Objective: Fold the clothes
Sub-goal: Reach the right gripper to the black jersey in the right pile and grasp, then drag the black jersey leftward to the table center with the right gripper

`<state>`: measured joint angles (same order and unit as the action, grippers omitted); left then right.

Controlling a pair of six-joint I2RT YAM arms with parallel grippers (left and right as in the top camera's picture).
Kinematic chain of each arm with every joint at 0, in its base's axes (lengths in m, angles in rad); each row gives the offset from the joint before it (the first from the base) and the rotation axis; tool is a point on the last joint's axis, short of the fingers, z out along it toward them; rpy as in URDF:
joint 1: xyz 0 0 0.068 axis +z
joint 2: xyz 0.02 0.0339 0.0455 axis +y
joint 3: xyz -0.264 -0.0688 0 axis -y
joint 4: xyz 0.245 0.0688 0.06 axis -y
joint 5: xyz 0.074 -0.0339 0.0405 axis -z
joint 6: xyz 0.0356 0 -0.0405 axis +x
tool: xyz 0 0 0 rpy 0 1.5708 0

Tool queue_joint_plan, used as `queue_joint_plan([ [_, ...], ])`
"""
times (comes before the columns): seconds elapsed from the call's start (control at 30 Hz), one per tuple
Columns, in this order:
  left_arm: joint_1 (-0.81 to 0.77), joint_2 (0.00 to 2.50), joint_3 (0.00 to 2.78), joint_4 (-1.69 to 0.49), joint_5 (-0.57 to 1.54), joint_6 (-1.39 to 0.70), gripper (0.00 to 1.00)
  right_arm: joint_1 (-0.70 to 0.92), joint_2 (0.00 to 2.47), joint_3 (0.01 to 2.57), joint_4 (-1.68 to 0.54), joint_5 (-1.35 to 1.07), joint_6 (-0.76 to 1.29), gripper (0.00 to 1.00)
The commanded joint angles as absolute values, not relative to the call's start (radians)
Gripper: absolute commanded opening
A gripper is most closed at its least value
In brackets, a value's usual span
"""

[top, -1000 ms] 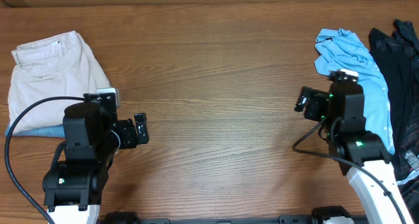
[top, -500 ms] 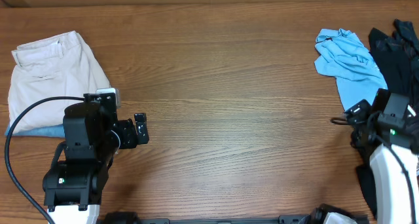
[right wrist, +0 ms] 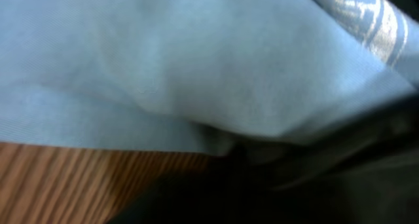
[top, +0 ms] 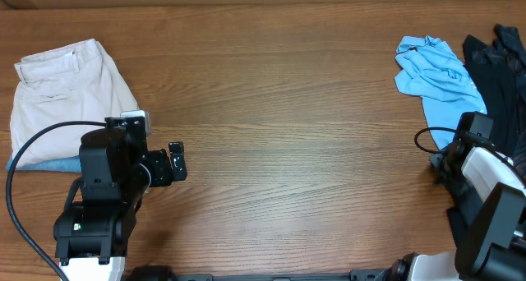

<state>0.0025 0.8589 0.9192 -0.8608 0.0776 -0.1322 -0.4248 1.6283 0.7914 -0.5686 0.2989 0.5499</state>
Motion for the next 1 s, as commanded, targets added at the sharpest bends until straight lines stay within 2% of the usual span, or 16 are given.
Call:
queue_joint_plan([
  [0.0,0.007,0.859,0.947,-0.857,0.078,-0.147,1.0,-0.428,1.623,0.788,-0.562,0.305,0.554,0.04],
  [0.2,0.007,0.863,0.947,-0.844,0.078,-0.146,1.0,-0.426,1.537,0.866,-0.659,0.215,0.54,0.04],
  [0.4,0.007,0.873,0.947,-0.83,0.069,-0.146,1.0,-0.401,1.38,1.031,-0.782,-0.173,0.334,0.04],
  [0.5,0.007,0.882,0.947,-0.818,0.068,-0.146,1.0,-0.29,1.292,1.092,-0.796,-0.301,0.265,0.05],
  [0.67,0.007,0.89,0.947,-0.811,0.068,-0.146,1.0,0.071,1.272,1.101,-0.656,-0.452,0.261,0.06],
  [0.83,0.007,0.89,0.947,-0.811,0.071,-0.147,1.0,0.384,1.359,1.101,-0.434,-0.383,0.265,0.1],
  [0.97,0.007,0.89,0.947,-0.811,0.071,-0.146,1.0,0.53,1.464,1.101,-0.278,-0.322,0.265,0.13],
])
